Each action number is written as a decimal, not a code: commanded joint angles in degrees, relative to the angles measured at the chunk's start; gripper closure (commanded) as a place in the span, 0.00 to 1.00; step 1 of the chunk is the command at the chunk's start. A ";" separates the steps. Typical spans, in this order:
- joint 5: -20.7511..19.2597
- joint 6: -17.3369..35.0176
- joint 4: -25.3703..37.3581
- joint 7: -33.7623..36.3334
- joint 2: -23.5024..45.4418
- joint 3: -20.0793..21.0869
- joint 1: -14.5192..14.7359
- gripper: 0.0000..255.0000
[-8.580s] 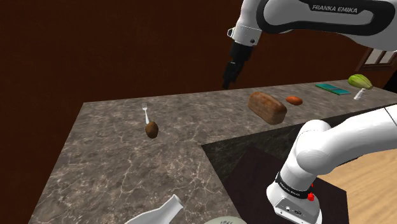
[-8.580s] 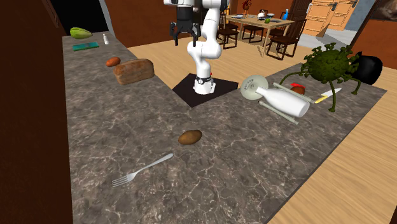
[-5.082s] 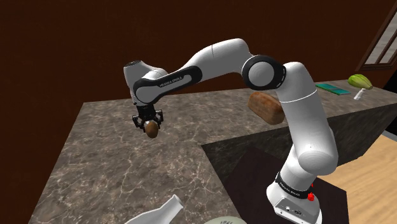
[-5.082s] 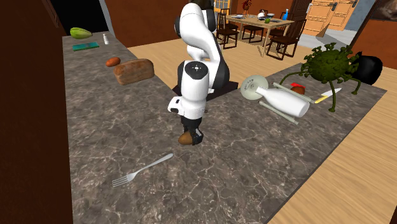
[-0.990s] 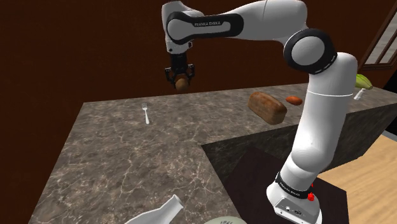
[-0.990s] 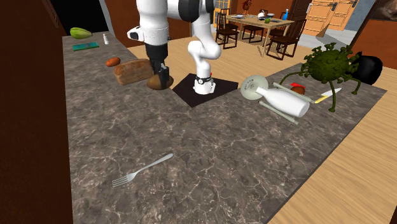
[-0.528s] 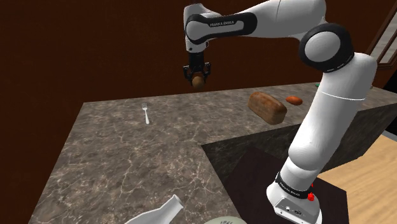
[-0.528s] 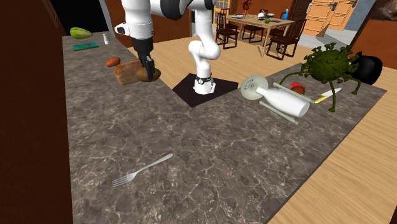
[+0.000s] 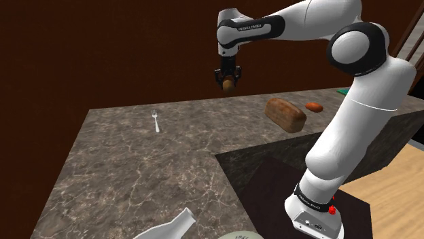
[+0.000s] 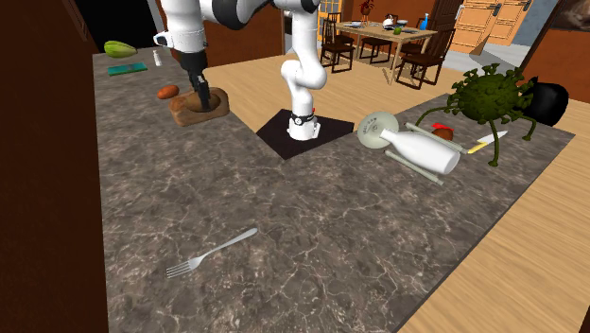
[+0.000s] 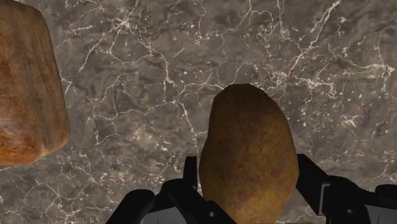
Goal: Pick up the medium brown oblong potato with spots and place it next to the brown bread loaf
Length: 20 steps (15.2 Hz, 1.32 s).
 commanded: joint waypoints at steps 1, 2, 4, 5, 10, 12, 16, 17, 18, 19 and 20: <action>-0.01 0.37 -0.93 -2.71 -0.95 -1.34 -1.31 1.00; -0.06 0.65 -1.27 -4.05 -1.19 -2.05 -1.97 1.00; -0.18 1.19 -1.73 -6.72 -1.51 -3.48 -3.27 1.00; -0.24 1.44 -1.87 -8.05 -1.59 -4.19 -3.94 1.00; -0.52 2.56 -1.52 -14.70 -1.11 -7.73 -7.20 1.00; -0.57 2.94 -0.91 -17.35 -0.53 -9.11 -8.51 1.00; -0.50 3.49 0.95 -22.30 1.15 -11.60 -10.97 1.00; -0.52 4.25 0.19 -22.20 1.15 -11.61 -10.98 1.00; -0.55 5.01 -0.57 -22.09 1.16 -11.62 -10.99 1.00; -0.58 5.76 -1.28 -22.00 1.21 -11.63 -11.00 1.00; -0.61 6.51 -1.99 -21.90 1.25 -11.64 -11.01 1.00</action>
